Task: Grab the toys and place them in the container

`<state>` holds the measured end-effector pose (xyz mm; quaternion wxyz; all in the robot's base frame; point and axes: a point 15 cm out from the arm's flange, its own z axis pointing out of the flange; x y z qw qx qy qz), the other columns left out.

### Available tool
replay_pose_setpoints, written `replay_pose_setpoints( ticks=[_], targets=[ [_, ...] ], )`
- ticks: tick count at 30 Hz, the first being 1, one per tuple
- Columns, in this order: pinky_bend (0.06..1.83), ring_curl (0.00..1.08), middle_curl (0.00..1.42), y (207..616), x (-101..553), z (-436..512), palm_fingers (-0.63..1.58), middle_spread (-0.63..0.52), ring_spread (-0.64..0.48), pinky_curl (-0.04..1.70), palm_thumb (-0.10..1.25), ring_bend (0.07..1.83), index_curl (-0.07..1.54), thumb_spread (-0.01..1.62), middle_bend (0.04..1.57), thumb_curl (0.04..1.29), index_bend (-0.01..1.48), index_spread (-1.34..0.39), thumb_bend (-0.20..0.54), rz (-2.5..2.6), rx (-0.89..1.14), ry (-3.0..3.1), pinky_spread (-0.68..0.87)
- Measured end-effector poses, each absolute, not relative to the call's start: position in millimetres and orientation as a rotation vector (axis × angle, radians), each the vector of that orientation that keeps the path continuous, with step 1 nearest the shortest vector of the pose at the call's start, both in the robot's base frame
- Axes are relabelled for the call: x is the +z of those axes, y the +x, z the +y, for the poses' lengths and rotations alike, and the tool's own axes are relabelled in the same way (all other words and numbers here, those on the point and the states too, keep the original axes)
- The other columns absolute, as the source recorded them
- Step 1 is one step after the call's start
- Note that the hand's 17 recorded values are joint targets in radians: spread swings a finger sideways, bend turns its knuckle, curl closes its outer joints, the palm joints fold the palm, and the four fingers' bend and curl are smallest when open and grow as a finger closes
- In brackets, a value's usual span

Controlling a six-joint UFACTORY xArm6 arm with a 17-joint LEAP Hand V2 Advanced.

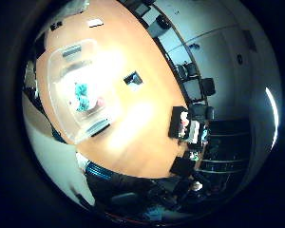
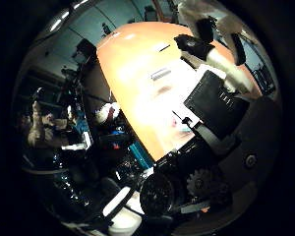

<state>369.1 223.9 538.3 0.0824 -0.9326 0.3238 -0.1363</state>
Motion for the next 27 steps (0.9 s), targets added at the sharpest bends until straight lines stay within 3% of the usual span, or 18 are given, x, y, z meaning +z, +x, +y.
replay_pose_setpoints(
  ticks=[11, 14, 17, 22, 27],
  targets=[
    [1.02, 0.54, 0.73, 373.2, 522.2, 234.1, 1.07, -0.43, -0.38, 0.42, 1.05, 0.91, 0.72, 0.94, 0.75, 0.49, 0.26, -0.56, -0.023, 0.966, -0.37, -2.814, -0.56],
    [1.02, 0.54, 0.72, 373.6, 521.4, 233.5, 0.95, -0.44, -0.4, 0.41, 1.02, 0.9, 0.7, 0.92, 0.68, 0.5, 0.17, -0.57, -0.023, 0.968, -0.37, -2.816, -0.57],
    [1.01, 0.54, 0.71, 374.4, 519.6, 233.2, 0.79, -0.46, -0.41, 0.41, 1.0, 0.89, 0.65, 0.93, 0.63, 0.5, 0.16, -0.58, -0.024, 0.97, -0.37, -2.819, -0.53],
    [0.86, 0.48, 0.63, 374.5, 520.5, 231.7, 0.38, -0.38, -0.32, 0.34, 0.89, 0.74, 0.59, 1.02, 0.47, 0.46, 0.25, -0.56, -0.033, 0.967, -0.37, -2.82, -0.18],
    [0.83, 0.39, 0.52, 374.4, 522.7, 228.9, 0.25, -0.23, -0.13, 0.28, 0.79, 0.58, 0.51, 1.05, 0.32, 0.4, 0.21, -0.51, -0.028, 0.968, -0.354, -2.807, 0.17]
  ],
)
